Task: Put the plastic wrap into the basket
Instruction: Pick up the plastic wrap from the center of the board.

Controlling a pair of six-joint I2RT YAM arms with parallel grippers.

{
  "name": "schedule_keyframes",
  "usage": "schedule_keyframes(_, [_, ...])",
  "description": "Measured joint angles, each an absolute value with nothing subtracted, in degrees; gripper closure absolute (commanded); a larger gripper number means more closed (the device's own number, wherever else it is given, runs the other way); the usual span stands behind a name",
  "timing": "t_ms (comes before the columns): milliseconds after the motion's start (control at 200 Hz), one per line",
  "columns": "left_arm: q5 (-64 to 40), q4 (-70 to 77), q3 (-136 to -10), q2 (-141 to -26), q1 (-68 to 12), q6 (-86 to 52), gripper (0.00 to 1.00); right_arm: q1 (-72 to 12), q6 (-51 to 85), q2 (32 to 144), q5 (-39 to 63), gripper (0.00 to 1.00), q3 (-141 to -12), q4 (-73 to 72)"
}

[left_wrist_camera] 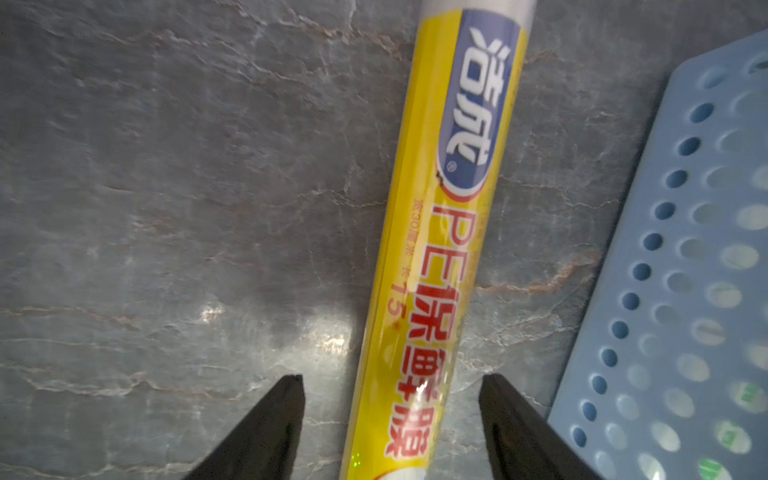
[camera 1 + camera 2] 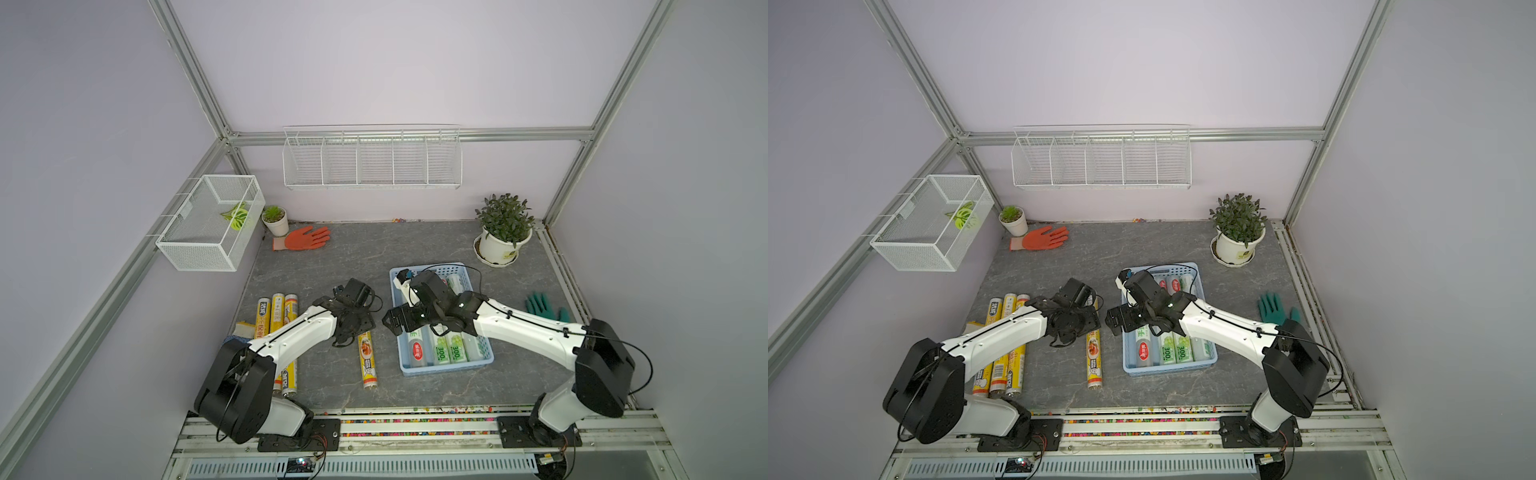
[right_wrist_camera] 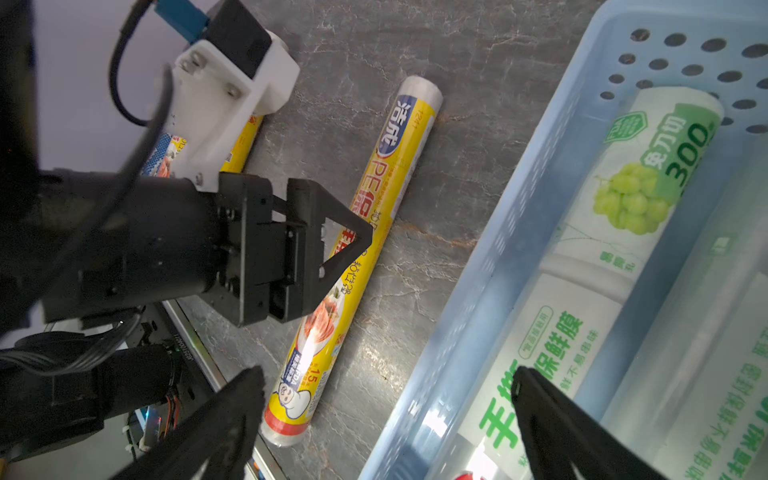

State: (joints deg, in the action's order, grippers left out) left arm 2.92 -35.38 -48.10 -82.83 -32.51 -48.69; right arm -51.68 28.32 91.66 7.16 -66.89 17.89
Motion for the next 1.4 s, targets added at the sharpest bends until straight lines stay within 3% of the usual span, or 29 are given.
schedule_keyframes(565, [1.8,-37.4,-52.4,-93.2,-32.5,-45.7,0.35,-51.7,30.2,92.7,5.1,0.02,-66.8,18.0])
schedule_keyframes(790, [3.0,-39.2,-53.9,-94.9,-32.5,-44.8,0.42,-51.7,31.3,93.5,4.4,0.02,-66.0,18.1])
schedule_keyframes(925, [4.4,-41.1,-55.2,-96.2,-32.7,-44.2,0.51,-51.5,31.7,93.5,3.8,0.02,-66.0,18.0])
schedule_keyframes(1250, [7.3,-43.5,-56.2,-96.5,-33.1,-43.6,0.83,-50.6,32.3,93.1,1.4,0.02,-64.2,18.0])
schedule_keyframes(1400, [8.3,-46.0,-56.4,-93.6,-33.6,-43.2,0.89,-50.2,32.8,90.8,-0.1,0.02,-62.1,18.0])
